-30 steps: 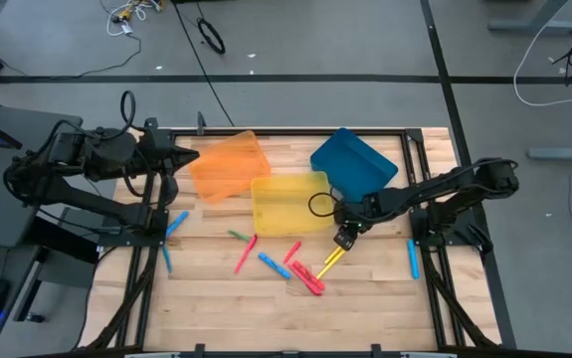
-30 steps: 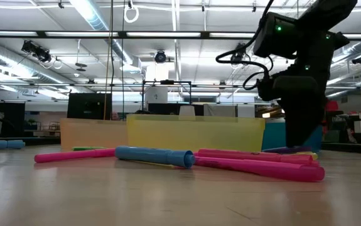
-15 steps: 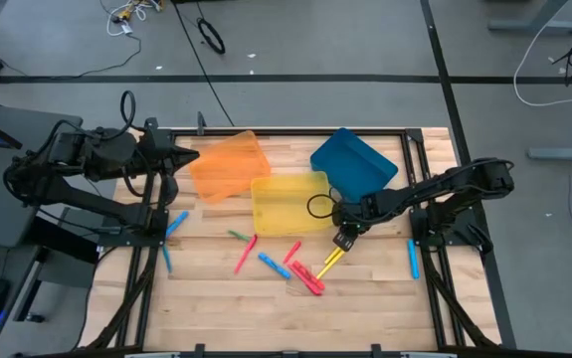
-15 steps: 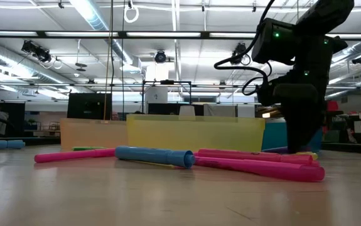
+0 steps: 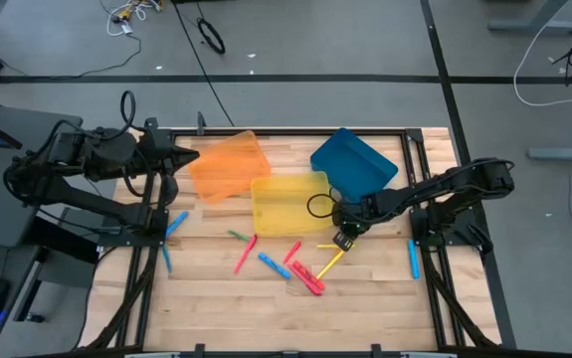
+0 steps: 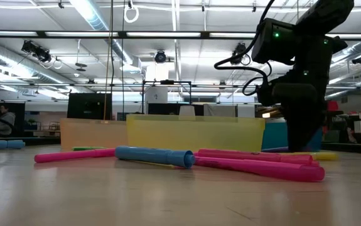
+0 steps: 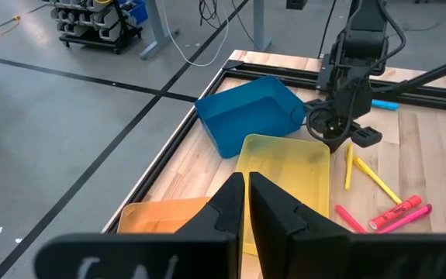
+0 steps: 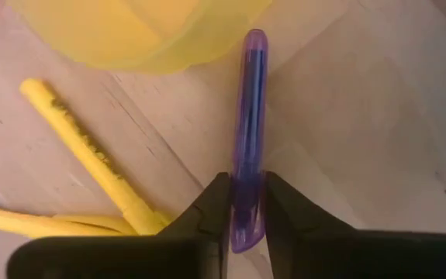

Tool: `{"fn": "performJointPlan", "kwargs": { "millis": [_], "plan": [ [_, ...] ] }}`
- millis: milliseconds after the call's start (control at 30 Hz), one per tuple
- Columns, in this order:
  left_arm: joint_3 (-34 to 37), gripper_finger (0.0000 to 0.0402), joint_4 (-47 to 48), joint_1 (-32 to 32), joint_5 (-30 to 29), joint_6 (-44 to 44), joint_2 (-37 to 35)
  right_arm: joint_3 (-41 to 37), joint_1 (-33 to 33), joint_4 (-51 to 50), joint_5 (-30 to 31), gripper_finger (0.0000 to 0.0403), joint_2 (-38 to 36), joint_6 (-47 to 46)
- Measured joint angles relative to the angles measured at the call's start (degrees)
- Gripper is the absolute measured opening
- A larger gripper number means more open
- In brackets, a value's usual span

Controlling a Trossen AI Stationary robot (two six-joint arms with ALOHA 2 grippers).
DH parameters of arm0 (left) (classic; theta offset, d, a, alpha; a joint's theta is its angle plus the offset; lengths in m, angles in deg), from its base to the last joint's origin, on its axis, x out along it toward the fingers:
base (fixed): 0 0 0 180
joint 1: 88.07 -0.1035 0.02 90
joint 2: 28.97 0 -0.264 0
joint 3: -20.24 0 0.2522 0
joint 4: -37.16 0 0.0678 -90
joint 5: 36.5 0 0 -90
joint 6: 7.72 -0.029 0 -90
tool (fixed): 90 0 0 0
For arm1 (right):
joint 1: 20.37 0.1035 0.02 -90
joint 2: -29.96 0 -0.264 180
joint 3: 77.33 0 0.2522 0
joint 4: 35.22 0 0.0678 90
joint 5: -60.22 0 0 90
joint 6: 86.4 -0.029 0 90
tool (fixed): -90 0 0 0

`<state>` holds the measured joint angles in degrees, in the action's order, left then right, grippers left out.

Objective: Pick & Place Markers
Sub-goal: Put the purple pen into the blue bin

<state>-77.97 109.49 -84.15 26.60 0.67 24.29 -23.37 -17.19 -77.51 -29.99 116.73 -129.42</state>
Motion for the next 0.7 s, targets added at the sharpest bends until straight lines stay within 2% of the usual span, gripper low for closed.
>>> {"fn": "performJointPlan", "kwargs": {
  "millis": [233, 500, 700],
  "plan": [
    [0.0, 0.0028, 0.0, 0.0, 0.0, 0.0, 0.0, 1.1, 0.5, -2.6, -1.4, 0.0049, -0.5, -1.2],
    [0.0, 0.0028, 0.0, 0.0, 0.0, 0.0, 0.0, 4.5, 3.4, -10.7, -2.4, 0.0049, -0.8, -0.9],
    [0.0, 0.0028, 0.0, 0.0, 0.0, 0.0, 0.0, 7.0, 7.3, -18.4, -2.4, 0.0049, -5.1, -3.4]
  ]
}}
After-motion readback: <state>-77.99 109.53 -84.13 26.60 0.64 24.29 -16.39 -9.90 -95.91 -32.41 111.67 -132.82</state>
